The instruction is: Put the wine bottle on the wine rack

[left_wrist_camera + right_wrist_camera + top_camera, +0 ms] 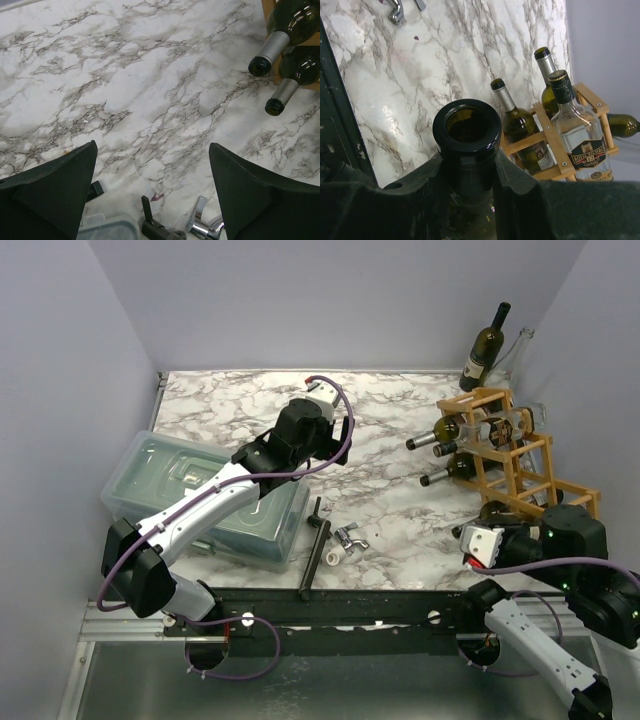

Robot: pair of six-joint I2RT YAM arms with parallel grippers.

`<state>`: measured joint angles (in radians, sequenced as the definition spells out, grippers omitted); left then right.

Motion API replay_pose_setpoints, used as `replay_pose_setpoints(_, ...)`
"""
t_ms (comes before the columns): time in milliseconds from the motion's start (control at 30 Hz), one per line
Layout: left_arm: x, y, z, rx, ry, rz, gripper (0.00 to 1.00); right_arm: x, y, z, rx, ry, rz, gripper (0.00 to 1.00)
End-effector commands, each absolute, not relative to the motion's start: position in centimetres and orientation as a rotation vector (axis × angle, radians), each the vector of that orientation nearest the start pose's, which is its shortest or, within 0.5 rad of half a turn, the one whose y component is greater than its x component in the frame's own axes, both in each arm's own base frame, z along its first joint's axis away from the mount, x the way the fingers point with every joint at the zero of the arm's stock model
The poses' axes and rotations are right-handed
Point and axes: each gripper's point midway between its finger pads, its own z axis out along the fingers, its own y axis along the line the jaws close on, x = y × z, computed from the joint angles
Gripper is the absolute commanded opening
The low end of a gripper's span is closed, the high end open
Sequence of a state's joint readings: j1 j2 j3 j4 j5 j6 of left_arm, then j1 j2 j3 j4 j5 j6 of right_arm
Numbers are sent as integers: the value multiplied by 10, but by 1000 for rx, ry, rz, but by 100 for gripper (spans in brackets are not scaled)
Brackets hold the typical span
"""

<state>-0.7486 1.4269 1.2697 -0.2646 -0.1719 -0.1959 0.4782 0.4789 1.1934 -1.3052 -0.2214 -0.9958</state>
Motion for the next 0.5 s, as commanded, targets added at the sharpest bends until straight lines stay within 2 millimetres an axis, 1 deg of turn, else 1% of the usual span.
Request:
replay_pose_setpoints(0,340,-284,281,429,1912,-431,94,131,42,279,-1605,1507,-269,0)
replay_pose_setpoints(133,339,-285,284,430,1906,-438,94,137,37,267,-1668,1541,-313,0)
replay_pose_setpoints(200,338,-285,285,429,1903,-444,94,138,35,264,-1689,1547,-327,0)
replay_pose_setpoints(300,337,-284,288,428,1898,-448,94,138,33,262,-1715,1548,-335,0)
replay_pose_setpoints(367,336,-284,289,429,1896,-450,94,138,36,266,-1717,1524,-326,0)
replay_pose_setpoints(467,336,-285,289,429,1897,-459,94,136,38,265,-1759,1493,-321,0)
